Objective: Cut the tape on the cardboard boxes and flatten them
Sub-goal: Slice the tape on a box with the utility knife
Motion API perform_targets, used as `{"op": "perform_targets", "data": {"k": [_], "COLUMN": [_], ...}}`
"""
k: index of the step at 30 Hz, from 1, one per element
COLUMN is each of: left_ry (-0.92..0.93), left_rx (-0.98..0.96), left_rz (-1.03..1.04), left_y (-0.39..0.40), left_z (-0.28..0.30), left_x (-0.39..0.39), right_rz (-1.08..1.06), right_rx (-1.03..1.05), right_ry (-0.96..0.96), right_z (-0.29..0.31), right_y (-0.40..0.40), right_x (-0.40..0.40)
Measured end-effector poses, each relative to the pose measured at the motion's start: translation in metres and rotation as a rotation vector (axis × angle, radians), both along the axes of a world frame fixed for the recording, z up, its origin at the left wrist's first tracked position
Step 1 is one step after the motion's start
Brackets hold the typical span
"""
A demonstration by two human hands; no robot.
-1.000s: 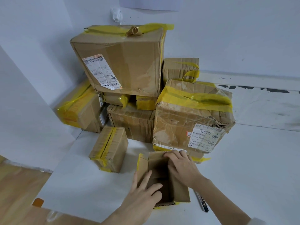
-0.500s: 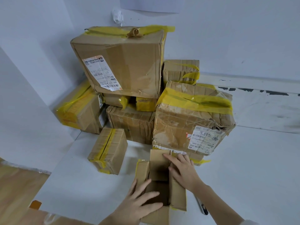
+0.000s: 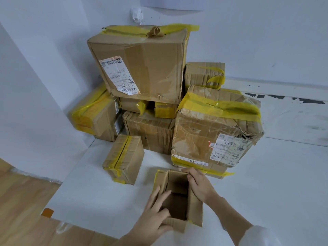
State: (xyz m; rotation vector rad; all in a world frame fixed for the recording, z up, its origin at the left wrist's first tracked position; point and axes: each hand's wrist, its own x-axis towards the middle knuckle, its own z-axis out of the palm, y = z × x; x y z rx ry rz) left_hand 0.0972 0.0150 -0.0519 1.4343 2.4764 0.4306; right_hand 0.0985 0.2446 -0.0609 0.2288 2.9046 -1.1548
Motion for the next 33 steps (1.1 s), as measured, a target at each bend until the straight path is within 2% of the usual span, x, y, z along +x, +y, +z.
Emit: {"op": "perform_targets", "data": {"k": [2,3,4,5,7,9,10,13,15,19,21,22,23,25,26,27,29,31,33], "left_ry": [0.098,0.11,0.01,-0.139,-0.577,-0.927,-1.099,-1.592,-1.755,-1.93,-1.897,-1.743,-1.538,-0.995,-0.798,-0.678,-0.572,-0.532,-0.515], "left_rx": [0.029,0.128,0.259,0.334,0.407,0.579,0.664,0.82,0.81,0.722,0.667,0.587,0.491,0.314,0.334,0.399,0.464,0.301,0.078], "left_rz": [0.005,0.014,0.066,0.145,0.326,0.5,0.596,0.814,0.873,0.933,0.984,1.041,1.073,1.06,1.024,0.959,0.701,0.379,0.187], "left_y": [0.005,0.005,0.004,0.003,-0.002,-0.005,-0.005,-0.001,0.003,0.003,0.002,0.003,0.004,0.002,0.001,-0.001,-0.003,0.004,0.017], "left_z": [0.006,0.002,0.002,0.004,0.013,0.018,0.016,0.004,-0.003,-0.011,-0.011,-0.008,-0.007,-0.006,-0.005,0.0,0.014,0.03,0.039], "left_x": [0.002,0.0,-0.003,-0.005,-0.008,-0.011,-0.011,-0.005,0.0,0.001,-0.002,-0.005,-0.008,-0.016,-0.022,-0.028,-0.042,-0.054,-0.064], "right_rz": [-0.075,-0.105,-0.133,-0.167,-0.227,-0.169,-0.108,-0.005,0.003,0.082,0.096,0.099,0.11,0.135,0.14,0.141,0.153,0.174,0.167], "right_rx": [-0.052,-0.059,-0.074,-0.12,-0.351,-0.643,-0.691,-0.601,-0.512,-0.098,0.044,0.09,0.118,0.132,0.13,0.124,0.145,0.166,0.16], "right_ry": [-0.045,-0.049,-0.053,-0.062,-0.117,-0.18,-0.199,-0.287,-0.328,-0.422,-0.489,-0.508,-0.523,-0.56,-0.582,-0.604,-0.635,-0.644,-0.65], "right_z": [0.005,0.008,0.013,0.019,0.037,0.054,0.059,0.063,0.053,0.018,0.004,0.001,-0.002,-0.004,-0.005,-0.004,-0.005,-0.007,-0.006], "right_y": [-0.004,-0.005,-0.007,-0.006,0.0,0.009,0.015,0.023,0.021,0.012,0.01,0.01,0.01,0.009,0.007,0.006,0.0,-0.006,-0.012], "right_x": [0.0,0.001,0.001,0.0,0.0,0.003,0.005,0.01,0.009,-0.002,-0.009,-0.012,-0.015,-0.021,-0.024,-0.028,-0.036,-0.046,-0.053]}}
